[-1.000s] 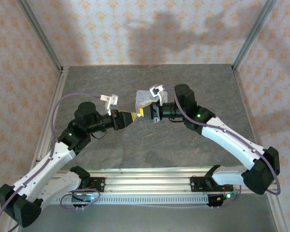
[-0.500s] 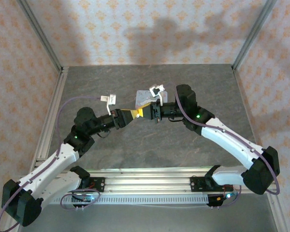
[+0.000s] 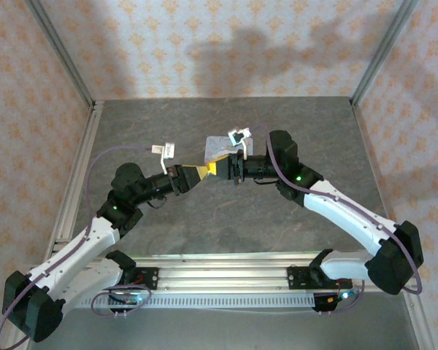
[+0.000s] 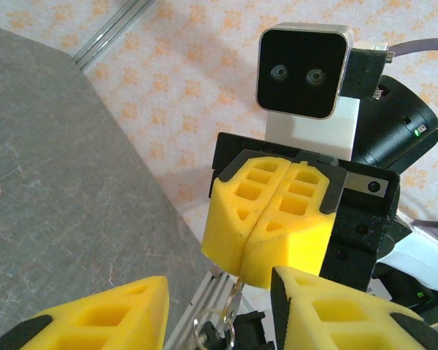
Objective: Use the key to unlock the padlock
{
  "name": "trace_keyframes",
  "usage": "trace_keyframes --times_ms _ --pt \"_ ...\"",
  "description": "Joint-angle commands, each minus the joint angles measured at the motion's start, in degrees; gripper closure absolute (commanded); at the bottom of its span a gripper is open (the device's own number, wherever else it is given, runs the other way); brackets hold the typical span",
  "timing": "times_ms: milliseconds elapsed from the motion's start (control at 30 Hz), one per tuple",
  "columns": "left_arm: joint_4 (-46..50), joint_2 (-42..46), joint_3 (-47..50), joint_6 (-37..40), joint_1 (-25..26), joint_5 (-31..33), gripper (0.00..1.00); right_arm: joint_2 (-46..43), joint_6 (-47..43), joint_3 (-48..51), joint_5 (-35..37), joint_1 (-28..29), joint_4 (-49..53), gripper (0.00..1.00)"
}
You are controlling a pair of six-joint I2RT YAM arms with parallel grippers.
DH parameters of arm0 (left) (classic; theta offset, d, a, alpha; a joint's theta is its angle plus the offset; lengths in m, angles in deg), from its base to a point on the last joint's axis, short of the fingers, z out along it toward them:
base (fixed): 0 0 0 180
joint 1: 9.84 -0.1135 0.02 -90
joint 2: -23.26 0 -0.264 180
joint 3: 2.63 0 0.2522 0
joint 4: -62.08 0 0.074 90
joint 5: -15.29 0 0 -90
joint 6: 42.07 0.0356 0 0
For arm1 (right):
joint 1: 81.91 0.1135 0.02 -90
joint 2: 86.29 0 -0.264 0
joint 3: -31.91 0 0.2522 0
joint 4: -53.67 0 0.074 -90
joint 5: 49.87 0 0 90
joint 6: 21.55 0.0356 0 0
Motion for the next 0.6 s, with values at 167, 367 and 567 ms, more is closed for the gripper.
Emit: trace_keyframes --times_ms 167,367,567 --pt "-1.7 1.7 0.9 0.3 0.2 -1.9 0.60 -1.9 0.7 0.2 1.0 -0.2 -3.7 1.00" --pt "-1.9 0.8 -0.3 0.3 0.3 -2.6 0.64 -1.6 1.1 0.4 0.9 -0.2 -4.2 1.00" --pt "-1.8 0.0 -1.2 0.6 0.7 -3.1 0.66 -1.7 1.0 0.5 1.4 -0.2 -4.2 1.00"
